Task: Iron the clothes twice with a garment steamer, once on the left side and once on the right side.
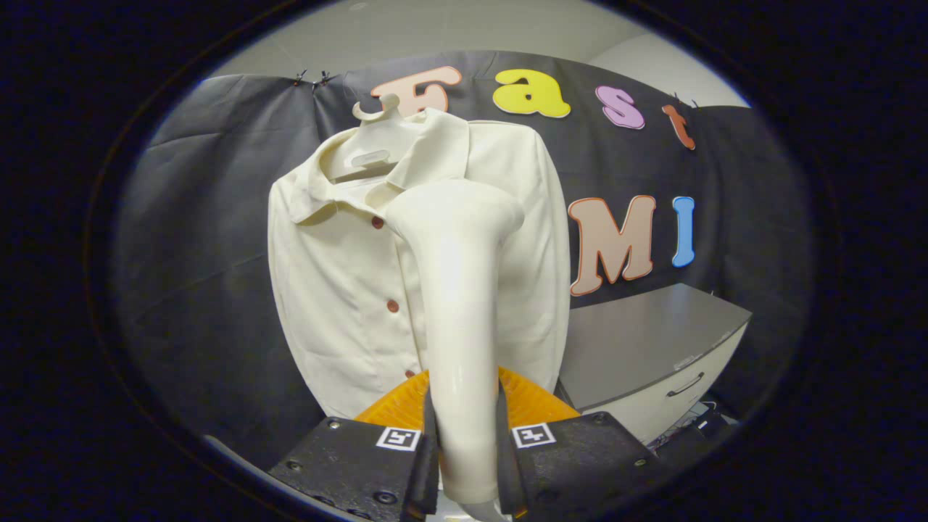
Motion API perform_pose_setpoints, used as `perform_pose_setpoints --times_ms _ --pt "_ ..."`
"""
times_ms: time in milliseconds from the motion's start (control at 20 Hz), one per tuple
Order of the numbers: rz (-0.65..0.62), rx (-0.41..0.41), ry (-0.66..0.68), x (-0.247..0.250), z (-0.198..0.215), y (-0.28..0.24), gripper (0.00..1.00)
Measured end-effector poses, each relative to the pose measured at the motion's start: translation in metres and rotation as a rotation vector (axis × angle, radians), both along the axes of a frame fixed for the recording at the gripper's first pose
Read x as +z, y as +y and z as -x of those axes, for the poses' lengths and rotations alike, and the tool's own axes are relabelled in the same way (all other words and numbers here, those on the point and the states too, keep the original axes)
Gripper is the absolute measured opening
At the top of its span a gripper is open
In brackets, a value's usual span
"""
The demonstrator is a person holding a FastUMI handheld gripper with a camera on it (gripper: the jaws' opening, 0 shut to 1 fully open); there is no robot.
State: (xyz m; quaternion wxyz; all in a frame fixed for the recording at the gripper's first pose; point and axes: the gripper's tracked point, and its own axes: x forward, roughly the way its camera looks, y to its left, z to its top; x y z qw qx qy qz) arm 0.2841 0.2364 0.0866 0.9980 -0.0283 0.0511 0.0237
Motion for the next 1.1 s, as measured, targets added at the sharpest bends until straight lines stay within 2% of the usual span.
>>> perform_pose_setpoints --times_ms 450,1100 --pt "-0.01 -0.039 0.096 -0.046 -0.032 -0.005 0.32" --pt "0.031 -0.081 0.348 -0.19 -0.024 -0.03 0.32"
